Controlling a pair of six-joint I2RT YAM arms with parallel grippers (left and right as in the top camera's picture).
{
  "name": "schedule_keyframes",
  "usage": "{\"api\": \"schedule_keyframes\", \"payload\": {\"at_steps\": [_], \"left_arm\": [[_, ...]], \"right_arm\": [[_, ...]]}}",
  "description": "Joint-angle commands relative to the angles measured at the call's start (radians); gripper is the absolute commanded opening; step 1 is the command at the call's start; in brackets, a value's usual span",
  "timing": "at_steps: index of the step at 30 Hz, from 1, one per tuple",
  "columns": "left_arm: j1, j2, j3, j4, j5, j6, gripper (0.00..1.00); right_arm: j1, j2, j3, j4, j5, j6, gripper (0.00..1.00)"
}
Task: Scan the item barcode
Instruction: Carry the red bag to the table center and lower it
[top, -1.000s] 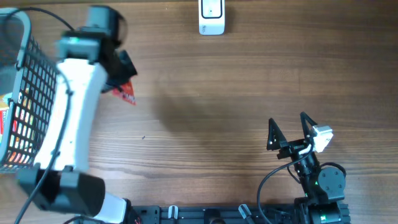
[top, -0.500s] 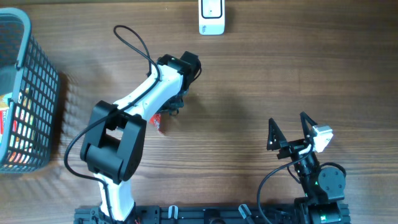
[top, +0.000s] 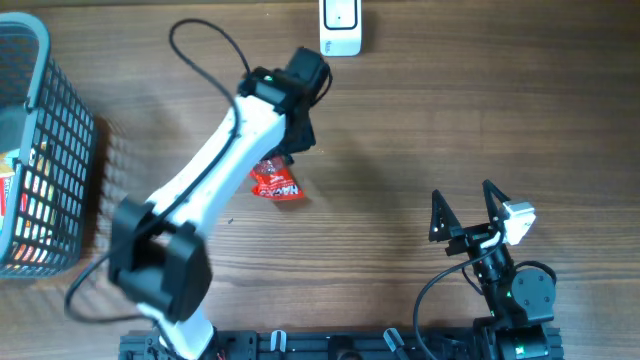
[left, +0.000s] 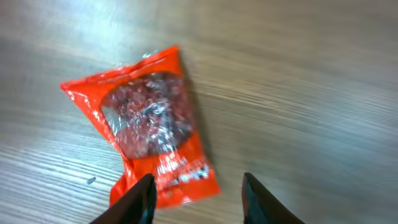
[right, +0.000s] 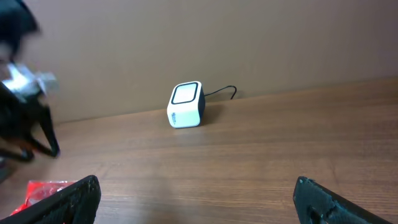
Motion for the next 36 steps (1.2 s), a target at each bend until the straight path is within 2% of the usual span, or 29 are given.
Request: {"api": "schedule_keyframes", "payload": {"at_steps": [1, 2, 4, 6, 9, 15, 18, 22, 23, 25, 26, 30, 31, 34, 36], "left_arm": [[0.011, -0.106, 0.022, -0.043, 0.016, 0.058, 0.57], [0.027, -0.113, 0.022, -0.072, -0.02, 0.048, 0.75], [0.089, -0.107, 0.02, -0.148, -0.095, -0.046, 1.0], [0.143, -0.099, 0.013, -0.175, -0.081, -0.09, 1.0], [0.244, -0.092, -0.056, -0.132, 0.046, -0.107, 1.0], [0.394, -0.092, -0.358, 0.182, 0.303, -0.094, 1.0], [0.422, -0.092, -0.489, 0.373, 0.398, -0.092, 1.0], [0.421, -0.092, -0.579, 0.551, 0.48, -0.092, 0.99], [0.421, -0.092, -0.592, 0.583, 0.488, -0.092, 0.96], [0.421, -0.091, -0.612, 0.627, 0.486, -0.092, 0.72], [0.421, -0.091, -0.617, 0.639, 0.485, -0.092, 0.56], [0.422, -0.091, -0.618, 0.647, 0.475, -0.092, 0.19], [0.422, -0.095, -0.618, 0.642, 0.475, -0.092, 0.04], [0.43, -0.127, -0.593, 0.6, 0.475, -0.043, 0.04], [0.439, -0.182, -0.526, 0.511, 0.46, 0.011, 0.04]], "right_arm": [[-0.006, -0.006, -0.001, 0.006, 0.01, -0.017, 1.0], [-0.006, -0.006, -0.001, 0.006, 0.01, -0.017, 1.0], [-0.006, -0.006, -0.001, 0.006, 0.01, -0.017, 1.0], [-0.006, -0.006, -0.001, 0.006, 0.01, -0.016, 1.0], [-0.006, -0.006, -0.001, 0.006, 0.01, -0.017, 1.0], [-0.006, -0.006, -0.001, 0.006, 0.01, -0.017, 1.0], [-0.006, -0.006, -0.001, 0.006, 0.01, -0.017, 1.0], [-0.006, -0.006, -0.001, 0.006, 0.01, -0.017, 1.0], [-0.006, -0.006, -0.001, 0.006, 0.01, -0.017, 1.0], [-0.006, -0.006, -0.001, 0.006, 0.01, -0.017, 1.0], [-0.006, -0.006, -0.001, 0.006, 0.01, -0.017, 1.0], [-0.006, -0.006, -0.001, 0.006, 0.01, -0.017, 1.0], [-0.006, -0.006, -0.001, 0.006, 0.01, -0.017, 1.0], [-0.006, -0.006, -0.001, 0.006, 0.01, -0.017, 1.0], [-0.006, -0.006, -0.001, 0.006, 0.01, -0.017, 1.0]]}}
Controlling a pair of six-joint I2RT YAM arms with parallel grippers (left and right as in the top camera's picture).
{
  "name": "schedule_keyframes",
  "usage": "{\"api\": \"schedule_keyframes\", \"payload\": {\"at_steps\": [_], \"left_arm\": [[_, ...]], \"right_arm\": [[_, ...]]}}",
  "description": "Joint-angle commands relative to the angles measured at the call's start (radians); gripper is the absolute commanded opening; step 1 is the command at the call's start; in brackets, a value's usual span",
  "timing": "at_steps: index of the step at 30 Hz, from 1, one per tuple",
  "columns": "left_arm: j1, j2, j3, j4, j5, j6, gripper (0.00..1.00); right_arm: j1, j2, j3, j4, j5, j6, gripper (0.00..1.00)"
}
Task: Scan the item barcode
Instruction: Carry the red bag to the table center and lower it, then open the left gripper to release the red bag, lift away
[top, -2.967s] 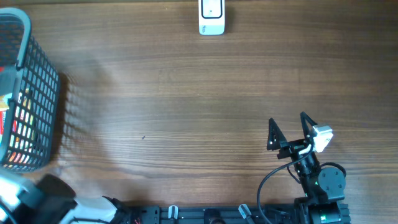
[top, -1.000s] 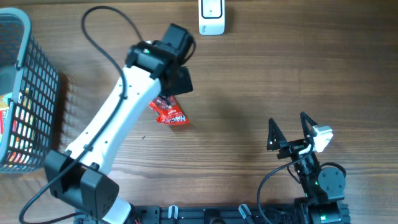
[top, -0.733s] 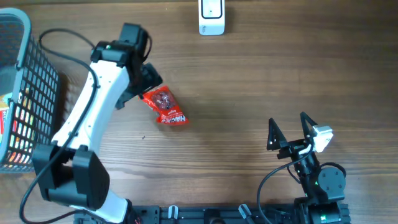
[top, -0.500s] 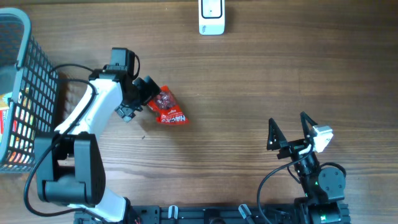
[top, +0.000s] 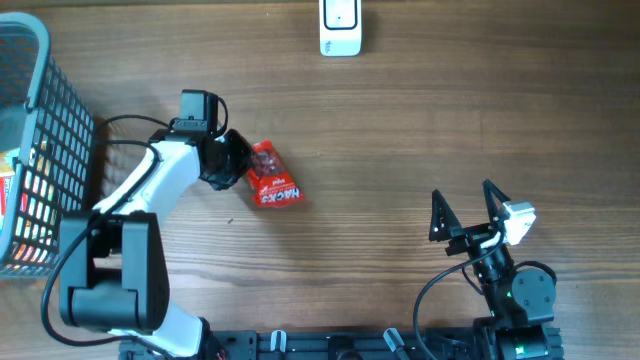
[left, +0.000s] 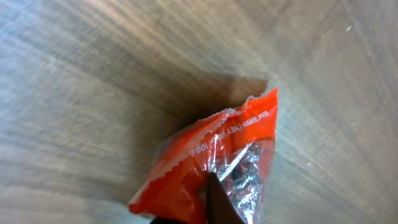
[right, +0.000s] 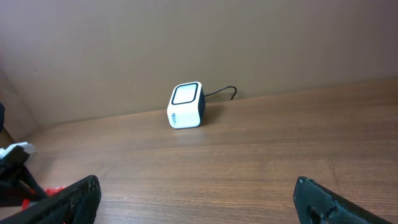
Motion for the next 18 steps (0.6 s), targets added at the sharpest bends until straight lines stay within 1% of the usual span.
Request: {"api": "schedule_keyframes", "payload": {"at_steps": [1, 5, 8, 10, 11, 16, 18], "left_arm": [[0.019, -0.11, 0.117, -0.146, -0.06, 0.088, 0.04], [0.004, -0.235, 0.309, -0.346, -0.278, 0.089, 0.04], [-0.053, -0.279, 0.385, -0.419, -0.434, 0.089, 0.04], [-0.095, -0.279, 0.385, -0.443, -0.501, 0.088, 0.04], [-0.122, -0.264, 0.385, -0.46, -0.529, 0.087, 0.04], [-0.256, -0.132, 0.381, -0.48, -0.547, 0.076, 0.04], [-0.286, -0.069, 0.381, -0.478, -0.63, 0.076, 0.04]], "right_arm": [[-0.006, -0.006, -0.001, 0.004, 0.01, -0.018, 1.0], [-0.006, -0.006, -0.001, 0.004, 0.009, -0.017, 1.0], [-0.006, -0.006, -0.001, 0.004, 0.01, -0.017, 1.0], [-0.006, -0.006, -0.001, 0.004, 0.01, -0.017, 1.0], [-0.006, -0.006, -0.001, 0.004, 0.01, -0.017, 1.0], [-0.006, -0.006, -0.001, 0.004, 0.01, -0.017, 1.0], [-0.006, -0.006, -0.001, 0.004, 0.009, -0.017, 1.0]]}}
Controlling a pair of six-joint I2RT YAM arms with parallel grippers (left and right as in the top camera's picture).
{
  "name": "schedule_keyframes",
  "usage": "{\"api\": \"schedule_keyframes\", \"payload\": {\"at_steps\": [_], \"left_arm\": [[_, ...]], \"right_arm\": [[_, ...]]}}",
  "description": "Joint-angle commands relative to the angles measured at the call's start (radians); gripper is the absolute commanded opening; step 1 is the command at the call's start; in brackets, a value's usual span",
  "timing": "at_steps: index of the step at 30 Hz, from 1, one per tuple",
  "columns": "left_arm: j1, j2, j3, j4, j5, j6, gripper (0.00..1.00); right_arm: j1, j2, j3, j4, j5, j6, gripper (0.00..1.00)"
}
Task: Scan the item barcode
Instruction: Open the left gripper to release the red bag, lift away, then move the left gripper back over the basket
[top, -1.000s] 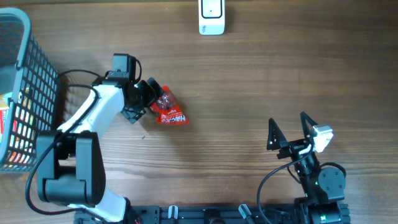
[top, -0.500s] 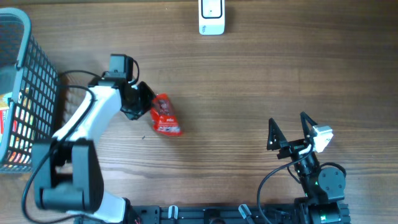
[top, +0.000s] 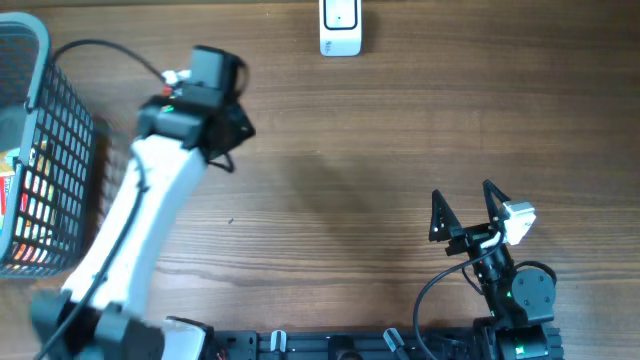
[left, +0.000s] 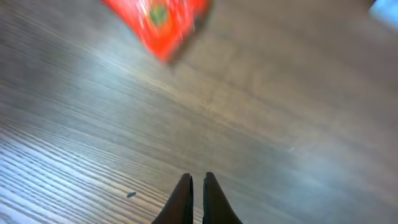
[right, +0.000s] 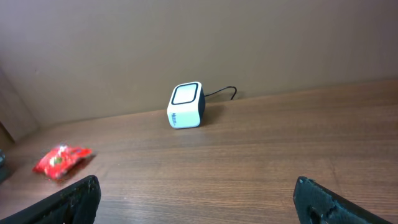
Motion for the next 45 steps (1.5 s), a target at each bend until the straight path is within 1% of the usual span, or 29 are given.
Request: {"api": "schedule_keyframes", "payload": {"at_steps": [1, 2, 3, 4, 6, 7, 9, 10, 12, 14, 15, 18, 19, 20, 22, 24, 27, 30, 31, 34, 37, 39, 41, 45], "left_arm": [[-0.068, 0.136, -0.009, 0.0, -0.203, 0.004, 0.04], [-0.067, 0.168, -0.009, 0.0, -0.297, -0.019, 0.04], [-0.051, 0.205, -0.009, 0.004, -0.41, -0.083, 0.04], [-0.037, 0.22, -0.009, 0.014, -0.446, -0.11, 0.06], [0.023, 0.239, -0.009, 0.093, -0.459, -0.123, 0.07], [0.051, 0.244, -0.009, 0.14, -0.459, -0.122, 0.04], [0.108, 0.251, -0.011, 0.249, -0.454, -0.122, 0.04], [0.139, 0.259, -0.012, 0.322, -0.435, -0.101, 0.04], [0.186, 0.28, -0.012, 0.458, -0.352, -0.003, 0.04], [0.226, 0.314, -0.012, 0.601, -0.233, 0.156, 0.04], [0.239, 0.332, -0.012, 0.653, -0.212, 0.208, 0.04], [0.27, 0.403, -0.012, 0.785, -0.206, 0.285, 0.04], [0.276, 0.424, -0.012, 0.817, -0.195, 0.312, 0.04], [0.285, 0.465, -0.012, 0.862, -0.16, 0.364, 0.04], [0.291, 0.514, -0.012, 0.906, -0.138, 0.42, 0.04], [0.302, 0.571, -0.012, 0.949, -0.141, 0.444, 0.04], [0.315, 0.619, -0.012, 0.955, -0.132, 0.431, 0.04], [0.317, 0.636, -0.012, 0.892, 0.011, 0.432, 0.06], [0.316, 0.636, -0.012, 0.867, 0.074, 0.432, 0.04], [0.303, 0.635, -0.012, 0.821, 0.245, 0.432, 0.04], [0.261, 0.633, -0.012, 0.737, 0.438, 0.432, 0.04], [0.223, 0.633, -0.012, 0.675, 0.502, 0.431, 0.04], [0.182, 0.633, -0.012, 0.611, 0.539, 0.43, 0.04], [0.09, 0.611, -0.012, 0.457, 0.535, 0.374, 0.04]], "right_arm": [[-0.006, -0.006, -0.001, 0.004, 0.01, -0.017, 1.0], [-0.006, -0.006, -0.001, 0.004, 0.01, -0.017, 1.0], [-0.006, -0.006, -0.001, 0.004, 0.01, -0.017, 1.0], [-0.006, -0.006, -0.001, 0.004, 0.01, -0.017, 1.0], [-0.006, -0.006, -0.001, 0.004, 0.01, -0.017, 1.0], [-0.006, -0.006, -0.001, 0.004, 0.01, -0.017, 1.0], [-0.006, -0.006, -0.001, 0.004, 0.01, -0.017, 1.0], [-0.006, -0.006, -0.001, 0.004, 0.01, -0.017, 1.0], [-0.006, -0.006, -0.001, 0.004, 0.01, -0.017, 1.0], [-0.006, -0.006, -0.001, 0.004, 0.01, -0.017, 1.0], [-0.006, -0.006, -0.001, 0.004, 0.01, -0.017, 1.0], [-0.006, -0.006, -0.001, 0.004, 0.01, -0.017, 1.0], [-0.006, -0.006, -0.001, 0.004, 0.01, -0.017, 1.0], [-0.006, -0.006, -0.001, 0.004, 0.01, -0.017, 1.0], [-0.006, -0.006, -0.001, 0.004, 0.01, -0.017, 1.0], [-0.006, -0.006, -0.001, 0.004, 0.01, -0.017, 1.0], [-0.006, -0.006, -0.001, 0.004, 0.01, -0.017, 1.0], [-0.006, -0.006, -0.001, 0.004, 0.01, -0.017, 1.0], [-0.006, -0.006, -0.001, 0.004, 0.01, -0.017, 1.0], [-0.006, -0.006, -0.001, 0.004, 0.01, -0.017, 1.0], [-0.006, -0.006, -0.001, 0.004, 0.01, -0.017, 1.0], [-0.006, -0.006, -0.001, 0.004, 0.01, -0.017, 1.0], [-0.006, -0.006, -0.001, 0.004, 0.01, -0.017, 1.0], [-0.006, -0.006, -0.001, 0.004, 0.01, -0.016, 0.99]]}}
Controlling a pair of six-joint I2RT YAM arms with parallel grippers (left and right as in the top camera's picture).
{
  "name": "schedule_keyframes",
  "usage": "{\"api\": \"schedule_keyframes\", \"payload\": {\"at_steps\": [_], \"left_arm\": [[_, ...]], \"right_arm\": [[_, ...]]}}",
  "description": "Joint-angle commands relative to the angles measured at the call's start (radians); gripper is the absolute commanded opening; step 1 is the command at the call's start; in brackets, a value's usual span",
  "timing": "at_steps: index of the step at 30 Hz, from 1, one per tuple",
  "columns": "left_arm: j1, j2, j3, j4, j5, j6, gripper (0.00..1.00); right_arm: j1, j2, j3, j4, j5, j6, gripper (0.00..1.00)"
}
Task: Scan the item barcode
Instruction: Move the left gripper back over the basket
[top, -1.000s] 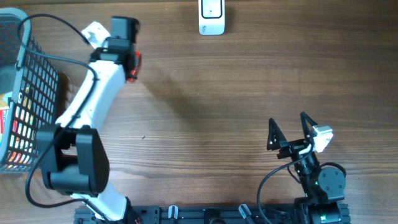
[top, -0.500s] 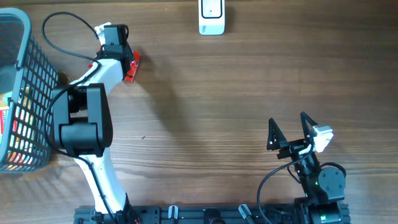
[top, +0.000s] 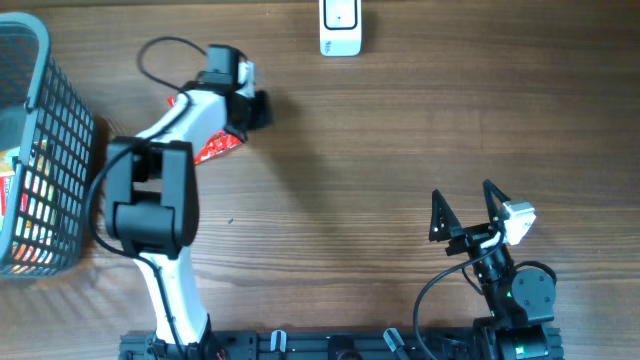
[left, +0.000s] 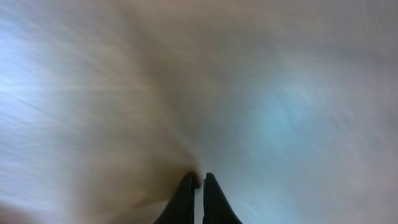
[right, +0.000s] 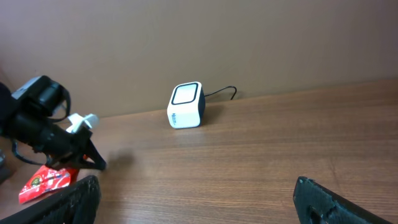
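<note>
The red snack packet (top: 214, 149) lies flat on the wooden table, partly under my left arm; the right wrist view shows the packet (right: 45, 179) at far left. My left gripper (top: 262, 108) is shut and empty, to the right of and beyond the packet, its view blurred with the fingertips (left: 186, 182) together. The white barcode scanner (top: 340, 28) stands at the table's far edge, also seen as the scanner (right: 186, 105) by the wall. My right gripper (top: 466, 213) stays open and empty near the front right.
A grey wire basket (top: 40, 150) with several packaged items stands at the left edge. The scanner's black cable (right: 222, 92) runs off behind it. The left arm's black cable (top: 165, 48) loops above the table at the back left.
The left arm now lies lower, with its shut gripper a little further right. The red packet, hidden in the overhead view before, shows under the arm and sits slightly nearer in the right wrist view.
The left gripper was open above the packet at mid table. Then it was low at the packet's left edge with the fingers at the wrapper. Then the fingers were shut and empty, the packet lying apart. Now the packet rests further left and back than at first.
</note>
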Motion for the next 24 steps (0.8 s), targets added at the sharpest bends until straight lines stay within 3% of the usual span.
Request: {"api": "schedule_keyframes", "payload": {"at_steps": [1, 7, 9, 13, 14, 24], "left_arm": [[-0.074, 0.013, -0.038, -0.113, 0.047, -0.035, 0.04], [-0.081, -0.182, -0.037, -0.219, 0.008, -0.061, 0.04], [-0.068, -0.275, -0.037, -0.22, -0.12, -0.064, 0.04], [-0.021, -0.391, -0.037, -0.209, -0.602, -0.209, 0.04], [-0.004, -0.39, -0.038, -0.198, -0.647, -0.22, 0.04], [0.129, -0.174, -0.081, 0.073, -0.652, -0.241, 0.04]], "right_arm": [[-0.006, -0.006, -0.001, 0.003, 0.009, -0.017, 1.0], [-0.006, -0.006, -0.001, 0.003, 0.01, -0.017, 1.0], [-0.006, -0.006, -0.001, 0.003, 0.01, -0.017, 1.0], [-0.006, -0.006, -0.001, 0.003, 0.01, -0.017, 1.0], [-0.006, -0.006, -0.001, 0.003, 0.01, -0.017, 1.0], [-0.006, -0.006, -0.001, 0.003, 0.01, -0.017, 1.0]]}}
